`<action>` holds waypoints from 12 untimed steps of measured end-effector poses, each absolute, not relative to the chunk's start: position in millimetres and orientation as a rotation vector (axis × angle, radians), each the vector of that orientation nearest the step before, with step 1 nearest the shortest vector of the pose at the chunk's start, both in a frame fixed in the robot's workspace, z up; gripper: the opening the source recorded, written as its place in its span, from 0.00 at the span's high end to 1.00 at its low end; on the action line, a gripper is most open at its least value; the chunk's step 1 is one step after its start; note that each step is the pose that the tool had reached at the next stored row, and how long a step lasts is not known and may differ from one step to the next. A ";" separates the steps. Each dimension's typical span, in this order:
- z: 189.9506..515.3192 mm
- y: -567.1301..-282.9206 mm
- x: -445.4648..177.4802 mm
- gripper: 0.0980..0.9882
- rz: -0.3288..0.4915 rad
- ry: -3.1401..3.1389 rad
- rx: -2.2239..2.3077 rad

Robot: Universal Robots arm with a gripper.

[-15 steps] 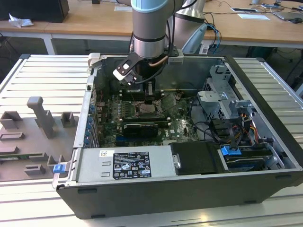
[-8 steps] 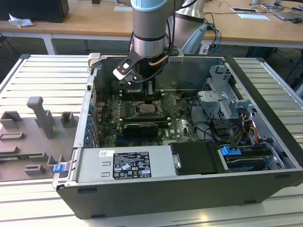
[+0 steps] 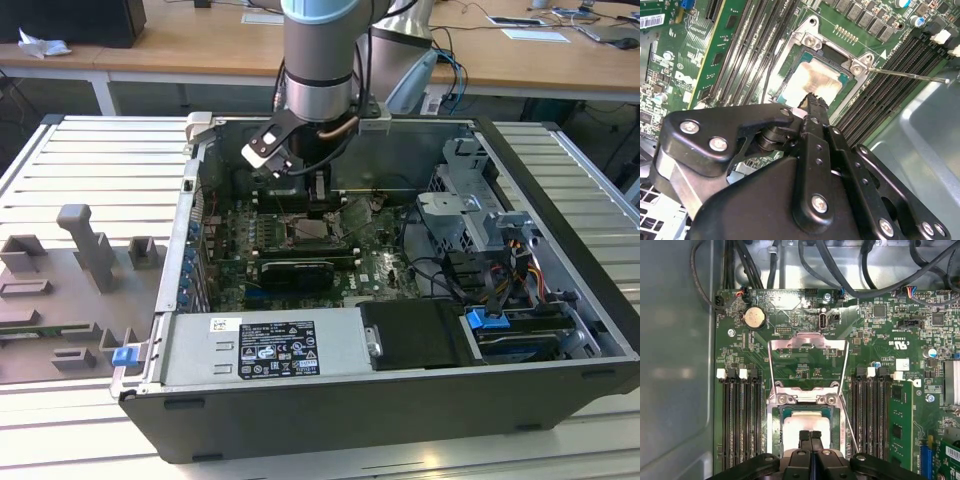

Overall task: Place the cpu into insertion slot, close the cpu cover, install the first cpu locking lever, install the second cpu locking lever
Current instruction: 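Close the cpu cover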

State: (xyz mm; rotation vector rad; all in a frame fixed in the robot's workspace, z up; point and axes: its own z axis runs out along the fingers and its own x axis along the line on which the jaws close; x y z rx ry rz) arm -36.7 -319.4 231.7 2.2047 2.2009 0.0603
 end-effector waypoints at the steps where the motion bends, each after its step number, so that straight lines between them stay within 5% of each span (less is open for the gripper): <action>1: 232.5 -319.4 -36.6 0.99 0.060 2.201 2.205; 12: 266.3 -319.4 -36.4 0.99 0.060 2.201 2.204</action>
